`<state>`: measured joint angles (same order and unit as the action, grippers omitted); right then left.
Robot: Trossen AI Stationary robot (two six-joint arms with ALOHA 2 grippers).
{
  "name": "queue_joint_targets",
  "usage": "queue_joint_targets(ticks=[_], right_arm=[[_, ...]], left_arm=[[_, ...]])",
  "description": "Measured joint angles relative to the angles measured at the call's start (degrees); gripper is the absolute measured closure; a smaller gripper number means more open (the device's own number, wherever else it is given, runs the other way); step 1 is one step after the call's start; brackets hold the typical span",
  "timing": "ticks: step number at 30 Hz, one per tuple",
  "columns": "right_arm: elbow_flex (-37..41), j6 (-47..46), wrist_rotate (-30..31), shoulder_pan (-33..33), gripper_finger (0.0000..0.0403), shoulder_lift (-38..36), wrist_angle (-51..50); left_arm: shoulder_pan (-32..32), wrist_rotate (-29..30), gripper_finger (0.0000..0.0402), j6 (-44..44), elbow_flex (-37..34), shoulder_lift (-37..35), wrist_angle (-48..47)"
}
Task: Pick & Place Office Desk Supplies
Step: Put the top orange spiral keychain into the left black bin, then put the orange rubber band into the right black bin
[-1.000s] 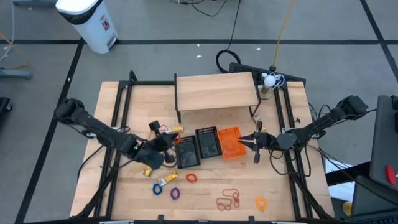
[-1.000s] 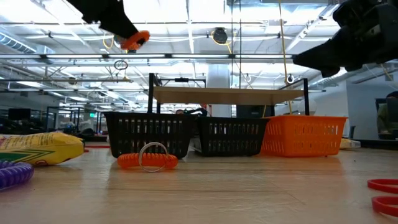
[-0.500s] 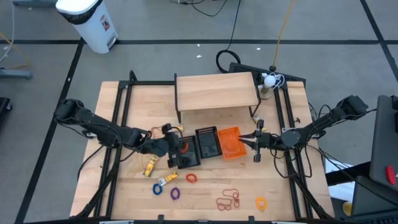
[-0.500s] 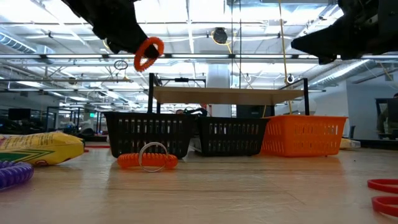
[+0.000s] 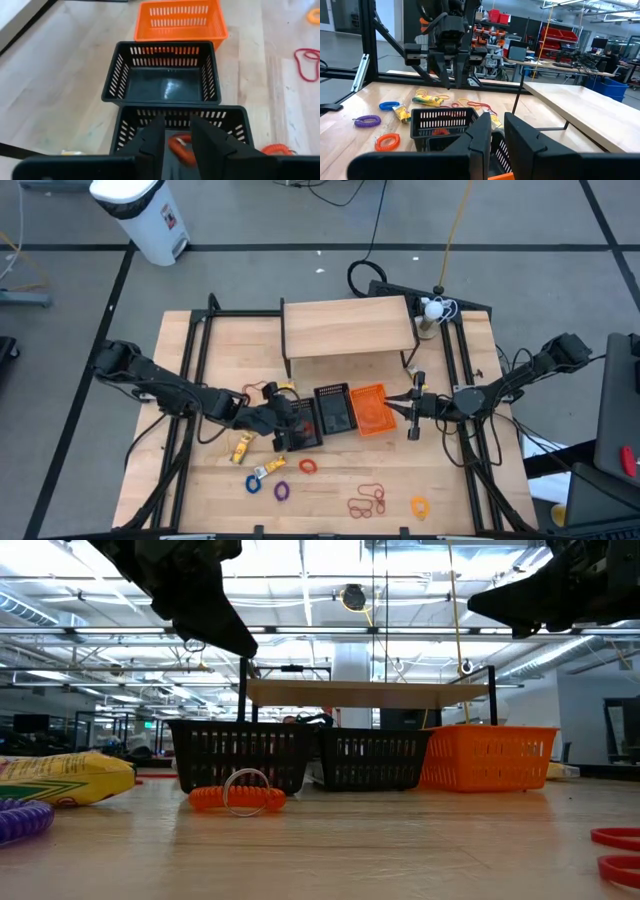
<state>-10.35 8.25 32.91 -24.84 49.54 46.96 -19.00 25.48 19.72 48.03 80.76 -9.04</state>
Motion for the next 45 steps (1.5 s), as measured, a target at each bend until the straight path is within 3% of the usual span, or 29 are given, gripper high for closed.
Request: queue_joint_targets(ticks=[8, 12, 22, 35, 45], right_arm=[[0.0, -0.02, 0.0, 0.0, 0.0358, 0.0, -0.02], [0.0, -0.03, 0.0, 0.0, 0.0358, 0.0, 0.0], [-0.04, -0.62, -0.16, 0.0, 0.0358, -0.02, -0.09], [-0.03, -1.57, -0.17, 0.0, 0.0358, -0.02, -0.15], [-0.02, -1.57, -0.18, 0.0, 0.0358, -0.02, -0.08]], left_arm=[[-0.02, -0.81, 0.0287, 0.07, 0.02, -0.21, -1.85], [-0.02, -2.31, 0.0286, 3.28, 0.17, -0.56, -7.12], [-1.26, -2.82, 0.0286, 25.71, 1.31, -6.06, -32.31], [-4.5, -4.97, 0.0286, 44.07, 0.54, -4.52, -46.47], [-2.61, -9.91, 0.0286, 43.62, -7.92, -4.54, -38.77]])
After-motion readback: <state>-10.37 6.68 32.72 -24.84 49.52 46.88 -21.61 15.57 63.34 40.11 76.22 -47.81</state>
